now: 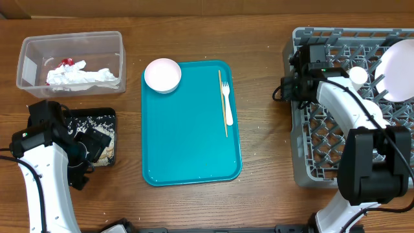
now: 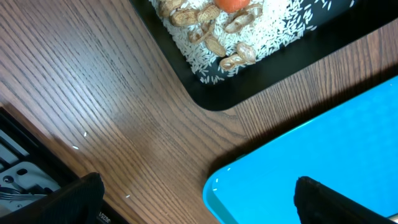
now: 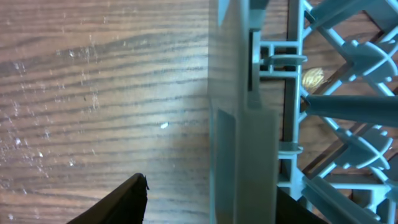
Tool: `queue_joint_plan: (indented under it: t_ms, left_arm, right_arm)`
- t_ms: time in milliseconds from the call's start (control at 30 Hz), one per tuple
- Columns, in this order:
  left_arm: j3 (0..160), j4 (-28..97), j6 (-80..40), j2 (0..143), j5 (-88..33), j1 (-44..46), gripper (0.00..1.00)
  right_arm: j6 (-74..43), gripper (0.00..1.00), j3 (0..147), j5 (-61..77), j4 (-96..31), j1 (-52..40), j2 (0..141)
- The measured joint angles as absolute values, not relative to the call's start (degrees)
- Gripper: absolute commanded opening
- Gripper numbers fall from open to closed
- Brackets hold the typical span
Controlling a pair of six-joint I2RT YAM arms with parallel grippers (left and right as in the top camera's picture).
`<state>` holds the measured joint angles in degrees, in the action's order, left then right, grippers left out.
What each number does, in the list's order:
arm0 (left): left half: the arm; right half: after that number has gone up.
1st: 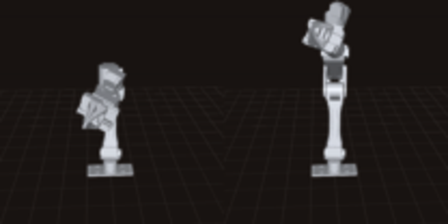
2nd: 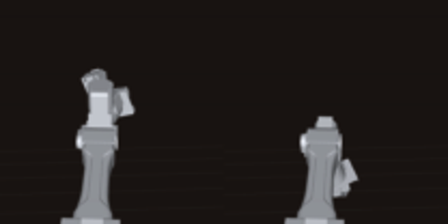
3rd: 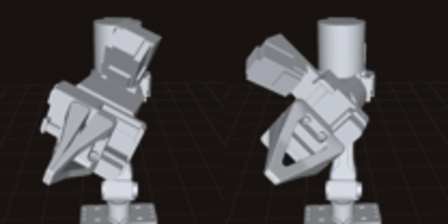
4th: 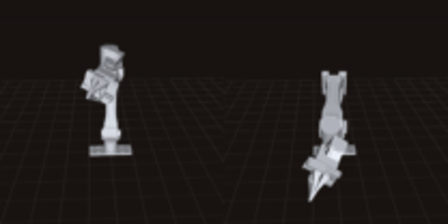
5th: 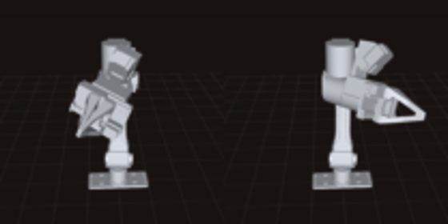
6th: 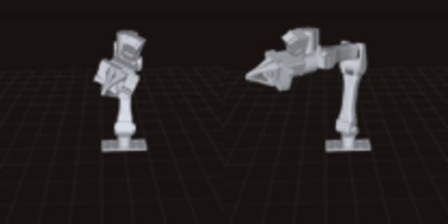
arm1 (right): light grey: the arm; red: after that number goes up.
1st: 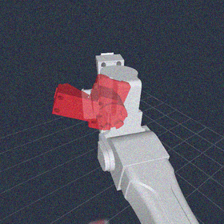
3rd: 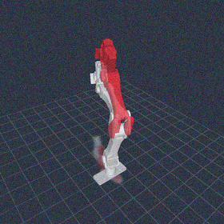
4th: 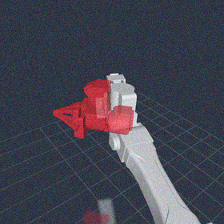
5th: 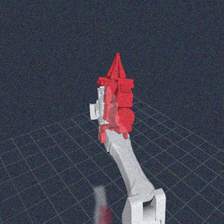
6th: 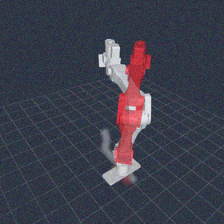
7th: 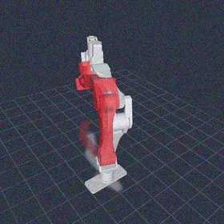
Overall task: Sort waste into correct bins and load items into the dishwasher rack
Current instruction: 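Reach the right gripper to the wooden stick on the teal tray and grasp it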
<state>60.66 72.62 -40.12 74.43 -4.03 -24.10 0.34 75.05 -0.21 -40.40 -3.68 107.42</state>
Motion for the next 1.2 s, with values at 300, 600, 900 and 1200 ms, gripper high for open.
queue_joint_plan:
  t_ms: [300,600,900,1200]
  left_arm:
    - [60.66,72.62,-40.12,74.43,-4.05,-24.1,1.0]
    - [60.66,72.62,-40.12,74.43,-4.05,-24.1,1.0]
    - [60.66,72.66,-40.12,74.43,-4.05,-24.1,1.0]
    - [60.66,72.6,-40.12,74.43,-4.05,-24.1,1.0]
  right_arm:
    - [1.93,0.55,75.05,1.78,-41.17,-4.38,107.42]
    - [1.1,0.65,75.05,4.54,-40.47,-7.27,107.42]
    - [-2.52,0.86,85.6,5.61,-51.7,-8.47,107.44]
    - [-7.84,1.0,107.39,9.15,-72.77,-9.08,107.31]
